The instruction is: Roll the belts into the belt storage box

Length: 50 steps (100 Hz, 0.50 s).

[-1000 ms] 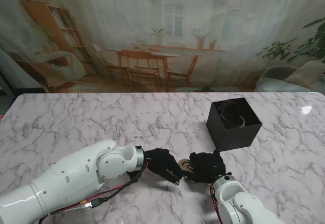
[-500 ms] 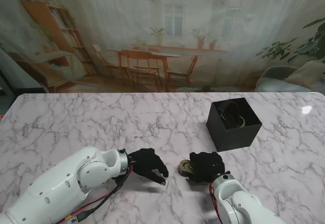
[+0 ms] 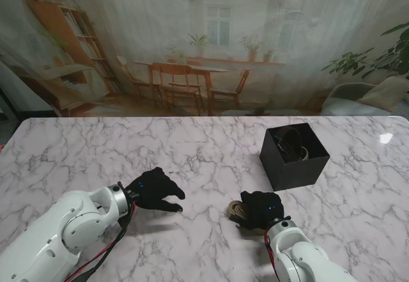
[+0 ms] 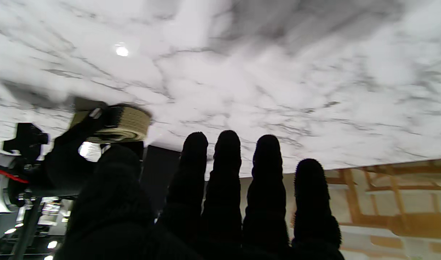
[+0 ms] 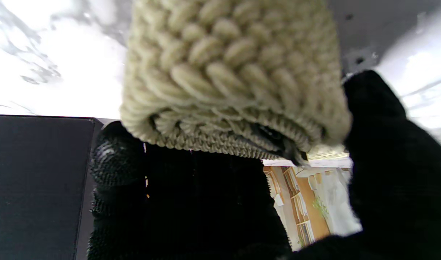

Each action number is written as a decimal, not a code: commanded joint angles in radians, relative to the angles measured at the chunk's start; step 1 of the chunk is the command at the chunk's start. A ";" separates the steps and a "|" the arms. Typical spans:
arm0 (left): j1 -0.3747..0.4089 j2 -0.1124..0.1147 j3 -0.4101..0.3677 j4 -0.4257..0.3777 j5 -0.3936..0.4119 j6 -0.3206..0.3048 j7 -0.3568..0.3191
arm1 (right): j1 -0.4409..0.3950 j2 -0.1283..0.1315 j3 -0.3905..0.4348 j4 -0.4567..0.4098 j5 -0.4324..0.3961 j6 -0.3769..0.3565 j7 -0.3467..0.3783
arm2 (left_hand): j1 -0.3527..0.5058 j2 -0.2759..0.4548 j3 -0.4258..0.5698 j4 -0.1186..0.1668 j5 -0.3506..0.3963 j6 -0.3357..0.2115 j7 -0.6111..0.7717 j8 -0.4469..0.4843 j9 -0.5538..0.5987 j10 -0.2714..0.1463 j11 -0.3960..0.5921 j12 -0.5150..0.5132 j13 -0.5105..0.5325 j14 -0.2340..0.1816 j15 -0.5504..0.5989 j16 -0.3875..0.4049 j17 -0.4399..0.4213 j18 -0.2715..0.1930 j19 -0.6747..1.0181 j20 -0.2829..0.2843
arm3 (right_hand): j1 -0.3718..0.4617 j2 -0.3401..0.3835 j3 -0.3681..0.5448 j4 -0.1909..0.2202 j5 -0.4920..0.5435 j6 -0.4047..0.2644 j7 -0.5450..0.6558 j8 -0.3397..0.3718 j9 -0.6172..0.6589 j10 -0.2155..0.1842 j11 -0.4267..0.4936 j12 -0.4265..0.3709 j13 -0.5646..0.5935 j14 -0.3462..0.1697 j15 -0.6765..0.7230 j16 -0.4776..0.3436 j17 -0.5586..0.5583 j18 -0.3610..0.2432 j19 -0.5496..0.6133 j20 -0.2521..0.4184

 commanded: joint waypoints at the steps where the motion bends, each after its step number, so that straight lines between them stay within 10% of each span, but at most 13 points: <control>1: 0.012 0.004 -0.017 0.003 0.013 0.024 -0.001 | -0.017 0.001 0.013 0.002 -0.009 -0.012 -0.014 | -0.015 0.036 -0.027 0.004 0.017 -0.009 0.013 0.011 -0.003 0.005 -0.014 -0.010 0.021 0.008 -0.006 -0.008 -0.005 0.034 -0.003 0.015 | 0.260 0.001 0.167 0.044 0.050 -0.139 0.089 -0.018 0.068 -0.046 0.079 0.041 0.093 -0.059 0.163 0.062 0.031 -0.015 0.038 -0.010; 50: 0.023 -0.003 -0.062 0.089 0.105 0.133 0.111 | -0.113 0.005 0.166 -0.166 -0.089 -0.153 -0.032 | -0.009 0.043 -0.028 0.004 0.015 -0.020 0.023 0.029 -0.044 0.009 -0.040 -0.026 -0.014 0.004 -0.048 -0.043 -0.042 0.055 -0.111 -0.042 | 0.269 -0.007 0.183 0.036 0.110 -0.186 0.108 -0.024 0.107 -0.042 0.051 0.051 0.094 -0.054 0.196 0.086 0.053 -0.006 0.041 -0.011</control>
